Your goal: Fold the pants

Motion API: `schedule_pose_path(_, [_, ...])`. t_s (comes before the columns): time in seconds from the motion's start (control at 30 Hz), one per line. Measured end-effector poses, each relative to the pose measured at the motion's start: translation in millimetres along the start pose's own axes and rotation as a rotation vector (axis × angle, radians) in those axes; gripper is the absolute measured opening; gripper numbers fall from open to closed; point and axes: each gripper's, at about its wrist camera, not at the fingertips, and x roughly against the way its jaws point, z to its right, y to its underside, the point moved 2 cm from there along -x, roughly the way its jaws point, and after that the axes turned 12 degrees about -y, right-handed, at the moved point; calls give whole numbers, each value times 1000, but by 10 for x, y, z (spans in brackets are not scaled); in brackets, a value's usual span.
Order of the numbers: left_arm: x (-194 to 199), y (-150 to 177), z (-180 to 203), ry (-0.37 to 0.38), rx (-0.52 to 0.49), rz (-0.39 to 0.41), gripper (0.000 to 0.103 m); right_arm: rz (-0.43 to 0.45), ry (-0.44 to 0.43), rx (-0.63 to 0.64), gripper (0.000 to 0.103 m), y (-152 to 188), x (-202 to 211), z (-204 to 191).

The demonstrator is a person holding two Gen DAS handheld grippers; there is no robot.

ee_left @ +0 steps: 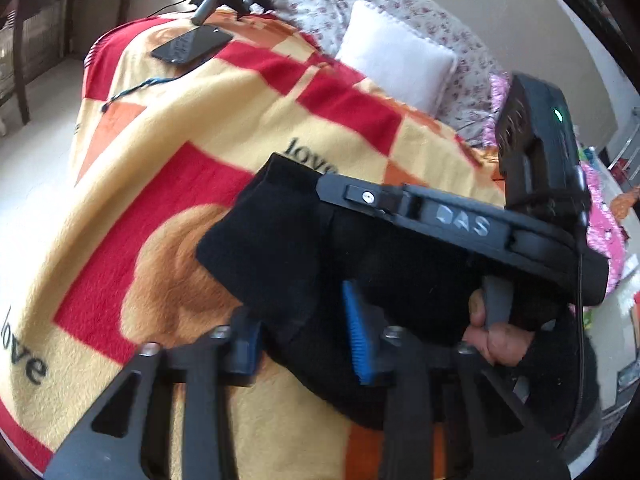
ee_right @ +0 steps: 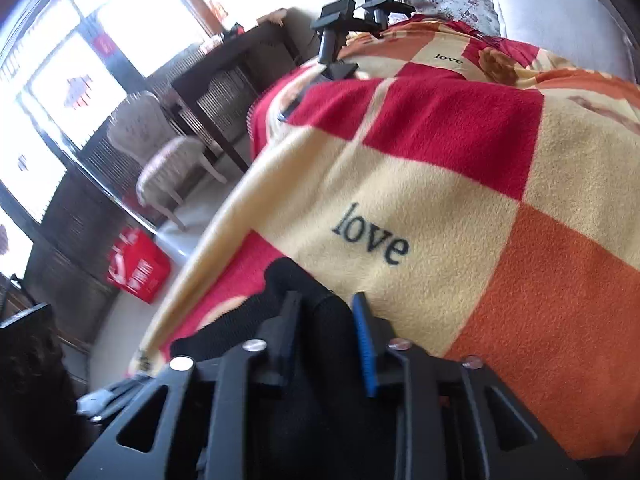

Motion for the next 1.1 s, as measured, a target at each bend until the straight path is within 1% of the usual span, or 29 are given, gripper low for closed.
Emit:
schedule_pose_path(0.07, [178, -47, 75, 66, -14, 56, 24, 45, -5, 7, 18, -5, 205, -50])
schedule_pose_path(0.1, [261, -55, 119, 94, -24, 77, 24, 88, -15, 5, 18, -7, 402, -75])
schedule_pose_path(0.17, [467, -52, 294, 183, -69, 123, 20, 158, -4, -2, 22, 11, 728, -92])
schedule_pose_path(0.2, [557, -30, 406, 236, -105, 140, 19, 196, 22, -10, 25, 43, 939, -87])
schedule_pose_path(0.23, [625, 2, 524, 277, -146, 153, 18, 231, 47, -24, 43, 88, 1140, -71])
schedule_pose_path(0.27, [671, 51, 666, 310, -199, 163, 16, 275, 67, -47, 56, 153, 1341, -50])
schedule_pose_path(0.3, [673, 102, 794, 325, -242, 159, 14, 322, 71, -71, 69, 226, 1536, -22])
schedule_pose_path(0.33, [641, 149, 895, 334, -267, 144, 12, 356, 52, -100, 70, 298, 1697, 3])
schedule_pose_path(0.37, [557, 209, 1007, 353, -287, 106, 11, 368, 36, -127, 70, 360, 1791, 22])
schedule_pose_path(0.4, [511, 226, 1050, 353, -292, 87, 11, 377, 26, -152, 70, 439, 1888, 39])
schedule_pose_path(0.47, [387, 315, 1134, 343, -310, 52, 11, 396, 11, -168, 77, 514, 1988, 85])
schedule_pose_path(0.5, [350, 351, 1150, 330, -317, 43, 11, 408, 6, -176, 82, 549, 2012, 109])
schedule_pose_path(0.53, [311, 365, 1144, 316, -322, 34, 11, 413, -4, -186, 84, 574, 2003, 150])
schedule_pose_path(0.6, [327, 396, 1094, 285, -328, 41, 11, 382, -7, -205, 84, 572, 1907, 202])
schedule_pose_path(0.7, [533, 407, 943, 242, -333, 92, 11, 339, 7, -182, 84, 528, 1747, 162])
schedule_pose_path(0.77, [718, 364, 744, 192, -322, 148, 19, 327, -14, -182, 84, 504, 1670, 127])
schedule_pose_path(0.8, [774, 350, 669, 172, -313, 165, 36, 324, -18, -181, 84, 495, 1637, 107])
schedule_pose_path(0.83, [808, 327, 555, 141, -297, 182, 60, 312, -21, -176, 84, 473, 1572, 91])
schedule_pose_path(0.87, [807, 298, 395, 101, -266, 188, 70, 293, -25, -172, 84, 464, 1492, 76])
schedule_pose_path(0.9, [792, 288, 272, 85, -233, 178, 74, 262, -30, -166, 84, 452, 1383, 58])
schedule_pose_path(0.93, [755, 291, 149, 78, -196, 160, 74, 237, -30, -160, 84, 454, 1296, 32])
schedule_pose_path(1.0, [611, 295, -68, 55, -104, 100, 74, 204, -23, -146, 84, 440, 1141, -19])
schedule_pose_path(1.1, [363, 342, -254, 6, 28, 0, 74, 178, -29, -145, 84, 404, 991, -82])
